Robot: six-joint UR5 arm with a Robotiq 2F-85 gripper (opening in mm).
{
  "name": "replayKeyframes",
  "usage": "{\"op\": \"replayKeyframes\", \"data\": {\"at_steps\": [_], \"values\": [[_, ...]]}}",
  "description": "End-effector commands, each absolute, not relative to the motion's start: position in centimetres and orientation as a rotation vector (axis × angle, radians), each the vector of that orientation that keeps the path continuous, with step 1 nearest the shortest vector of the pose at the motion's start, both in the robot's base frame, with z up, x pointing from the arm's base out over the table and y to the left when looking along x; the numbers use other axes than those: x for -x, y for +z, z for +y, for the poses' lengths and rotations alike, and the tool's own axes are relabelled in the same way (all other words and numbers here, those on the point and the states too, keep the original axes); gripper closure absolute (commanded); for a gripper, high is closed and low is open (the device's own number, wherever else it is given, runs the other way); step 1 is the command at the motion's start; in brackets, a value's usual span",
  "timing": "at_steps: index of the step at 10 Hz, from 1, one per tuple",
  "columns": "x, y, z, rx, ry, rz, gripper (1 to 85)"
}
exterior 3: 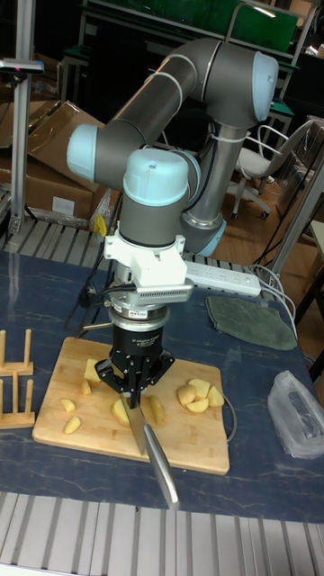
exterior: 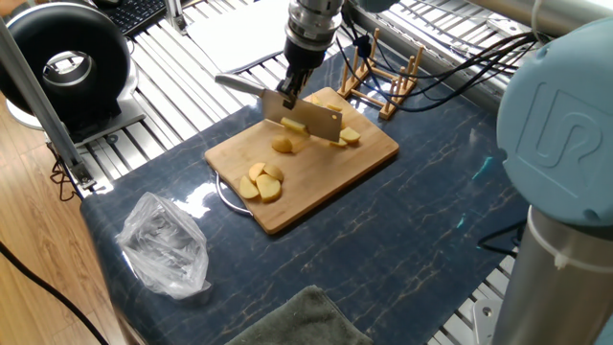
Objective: Chop the potatoes
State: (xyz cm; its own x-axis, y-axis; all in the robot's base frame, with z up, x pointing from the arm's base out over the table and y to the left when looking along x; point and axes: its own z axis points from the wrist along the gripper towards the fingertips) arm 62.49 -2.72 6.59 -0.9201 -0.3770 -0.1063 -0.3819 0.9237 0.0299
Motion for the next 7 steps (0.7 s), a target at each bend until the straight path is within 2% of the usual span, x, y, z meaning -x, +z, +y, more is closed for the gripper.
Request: {"op": "replayKeyframes", "data": {"at_steps": [1, 4, 7], "values": [[-62.5, 6.8, -2.4, 0.586, 0.087, 2.984, 84.7], [-62.5, 8.4, -0.7, 0.529, 0.093, 3.028, 84.7], [-62.7, 8.6, -0.2, 0.500, 0.095, 3.030, 84.7]]}}
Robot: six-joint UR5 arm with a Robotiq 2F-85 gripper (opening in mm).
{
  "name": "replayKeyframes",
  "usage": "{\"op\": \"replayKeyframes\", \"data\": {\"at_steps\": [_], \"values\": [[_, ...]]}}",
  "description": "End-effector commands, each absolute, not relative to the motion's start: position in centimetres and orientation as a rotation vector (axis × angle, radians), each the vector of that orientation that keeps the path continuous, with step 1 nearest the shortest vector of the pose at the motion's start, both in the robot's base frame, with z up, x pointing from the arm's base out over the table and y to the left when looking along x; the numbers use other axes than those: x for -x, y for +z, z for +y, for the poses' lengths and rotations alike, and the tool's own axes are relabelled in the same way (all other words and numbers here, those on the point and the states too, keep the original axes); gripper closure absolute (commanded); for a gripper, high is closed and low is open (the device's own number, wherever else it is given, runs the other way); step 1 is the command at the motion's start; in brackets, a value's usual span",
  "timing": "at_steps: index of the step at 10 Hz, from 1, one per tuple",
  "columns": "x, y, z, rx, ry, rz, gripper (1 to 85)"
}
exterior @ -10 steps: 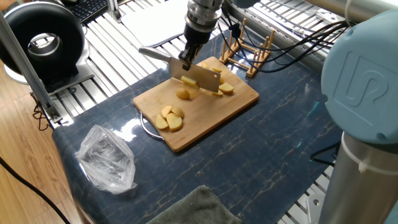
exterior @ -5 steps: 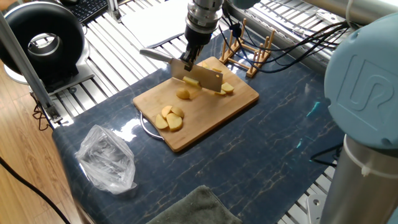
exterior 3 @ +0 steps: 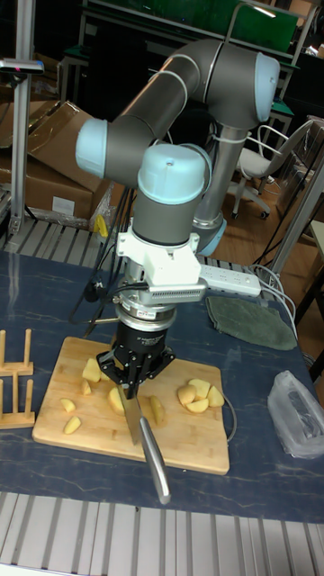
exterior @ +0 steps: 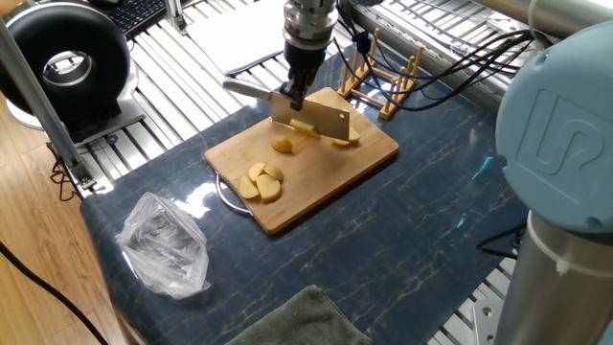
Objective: Chop the potatoes
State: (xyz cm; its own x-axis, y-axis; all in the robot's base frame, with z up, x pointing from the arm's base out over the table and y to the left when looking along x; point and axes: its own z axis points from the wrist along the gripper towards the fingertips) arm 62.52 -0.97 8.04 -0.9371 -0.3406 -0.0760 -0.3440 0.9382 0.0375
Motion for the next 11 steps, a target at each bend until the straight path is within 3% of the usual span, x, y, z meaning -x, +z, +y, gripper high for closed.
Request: {"op": "replayKeyframes", "data": {"at_steps": [1, 4, 9, 11], "values": [[-62.9, 9.3, 0.4, 0.481, 0.102, 3.039, 84.7], [-61.1, 10.2, 0.3, 0.509, 0.049, 3.136, 84.7], [-56.4, 9.5, -3.5, 0.827, -0.259, 3.265, 84.7], [-55.9, 9.6, -3.6, 0.835, -0.264, 3.284, 84.7]]}}
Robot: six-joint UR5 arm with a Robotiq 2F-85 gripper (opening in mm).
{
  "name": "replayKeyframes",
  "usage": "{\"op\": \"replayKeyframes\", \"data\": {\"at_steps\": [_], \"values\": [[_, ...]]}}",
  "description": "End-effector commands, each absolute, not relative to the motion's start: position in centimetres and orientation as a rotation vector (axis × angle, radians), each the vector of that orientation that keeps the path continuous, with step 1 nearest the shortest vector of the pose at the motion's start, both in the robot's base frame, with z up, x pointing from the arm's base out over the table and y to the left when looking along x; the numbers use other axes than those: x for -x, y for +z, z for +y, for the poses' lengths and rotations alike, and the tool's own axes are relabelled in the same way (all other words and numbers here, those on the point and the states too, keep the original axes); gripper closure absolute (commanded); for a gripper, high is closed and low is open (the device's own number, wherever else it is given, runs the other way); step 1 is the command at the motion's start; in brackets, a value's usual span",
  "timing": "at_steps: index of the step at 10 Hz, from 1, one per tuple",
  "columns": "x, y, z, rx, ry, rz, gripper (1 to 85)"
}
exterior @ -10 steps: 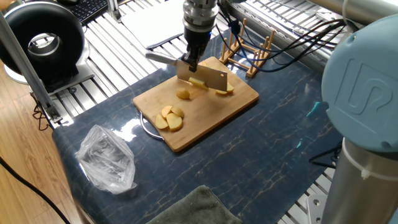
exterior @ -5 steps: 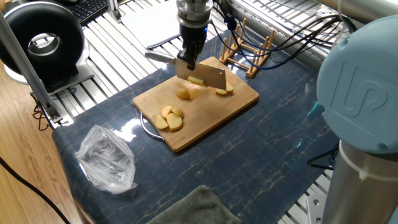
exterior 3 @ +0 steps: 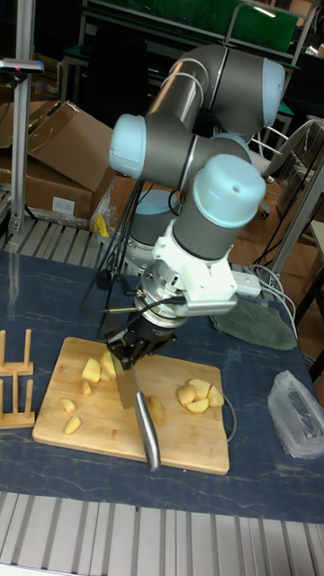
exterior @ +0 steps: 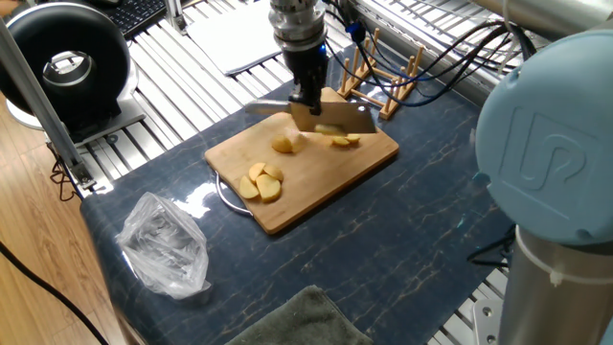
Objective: Chop the potatoes
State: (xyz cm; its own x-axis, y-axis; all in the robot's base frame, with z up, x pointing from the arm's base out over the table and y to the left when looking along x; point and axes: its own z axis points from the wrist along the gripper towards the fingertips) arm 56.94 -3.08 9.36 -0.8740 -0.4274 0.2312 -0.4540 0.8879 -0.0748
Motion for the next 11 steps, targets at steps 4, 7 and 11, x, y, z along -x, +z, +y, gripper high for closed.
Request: {"op": "replayKeyframes", "data": {"at_steps": [4, 7, 11], "values": [[-54.3, 10.2, -3.8, -0.705, 0.231, -2.712, 84.7], [-53.5, 10.0, -4.1, -0.710, 0.222, -2.664, 84.7], [-53.5, 10.1, -4.2, -0.703, 0.230, -2.657, 84.7]]}}
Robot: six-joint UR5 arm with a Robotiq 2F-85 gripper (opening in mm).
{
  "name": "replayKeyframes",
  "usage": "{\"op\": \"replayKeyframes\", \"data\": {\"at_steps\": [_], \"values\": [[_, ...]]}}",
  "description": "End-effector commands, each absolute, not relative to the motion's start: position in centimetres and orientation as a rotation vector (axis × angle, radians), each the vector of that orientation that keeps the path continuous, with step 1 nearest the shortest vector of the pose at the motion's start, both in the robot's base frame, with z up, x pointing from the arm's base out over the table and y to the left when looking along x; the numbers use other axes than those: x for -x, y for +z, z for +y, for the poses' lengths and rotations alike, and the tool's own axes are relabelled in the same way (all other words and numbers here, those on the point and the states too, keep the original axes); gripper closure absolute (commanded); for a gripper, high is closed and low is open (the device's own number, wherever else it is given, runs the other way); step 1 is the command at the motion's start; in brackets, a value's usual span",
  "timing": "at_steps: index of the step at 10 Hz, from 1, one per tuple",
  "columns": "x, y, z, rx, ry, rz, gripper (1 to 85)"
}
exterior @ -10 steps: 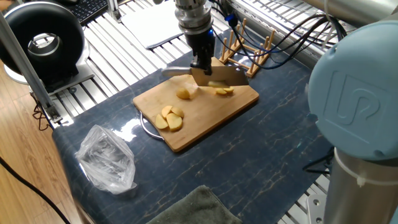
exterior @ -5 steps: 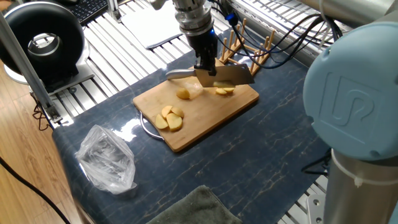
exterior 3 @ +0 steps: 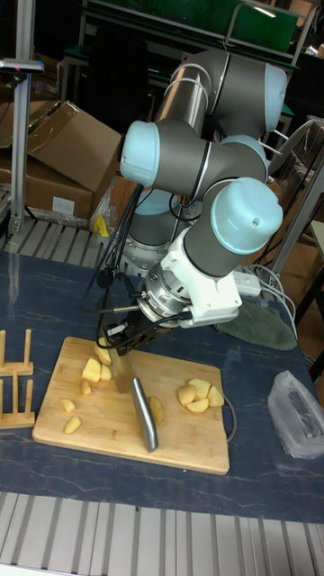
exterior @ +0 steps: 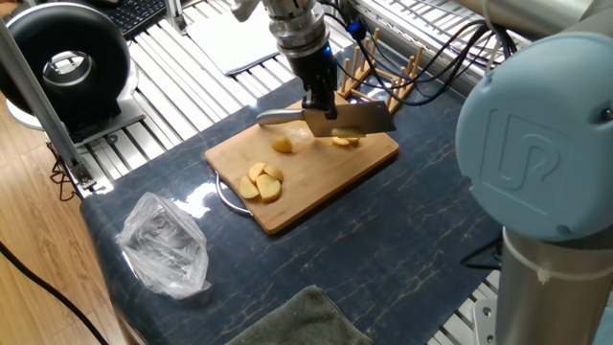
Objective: Chop the potatoes
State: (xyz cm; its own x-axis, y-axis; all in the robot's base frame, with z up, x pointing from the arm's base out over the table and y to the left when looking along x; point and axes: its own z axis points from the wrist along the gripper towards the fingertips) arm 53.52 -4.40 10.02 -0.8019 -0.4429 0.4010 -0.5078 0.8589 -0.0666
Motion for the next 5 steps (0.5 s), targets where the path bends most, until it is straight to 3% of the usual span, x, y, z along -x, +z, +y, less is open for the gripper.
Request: {"op": "replayKeyframes", "data": {"at_steps": [1, 5], "values": [[-54.3, 10.6, -3.5, -0.675, 0.227, -2.691, 84.7], [-60.9, 13.9, 1.1, -0.610, 0.152, -2.914, 84.7]]}}
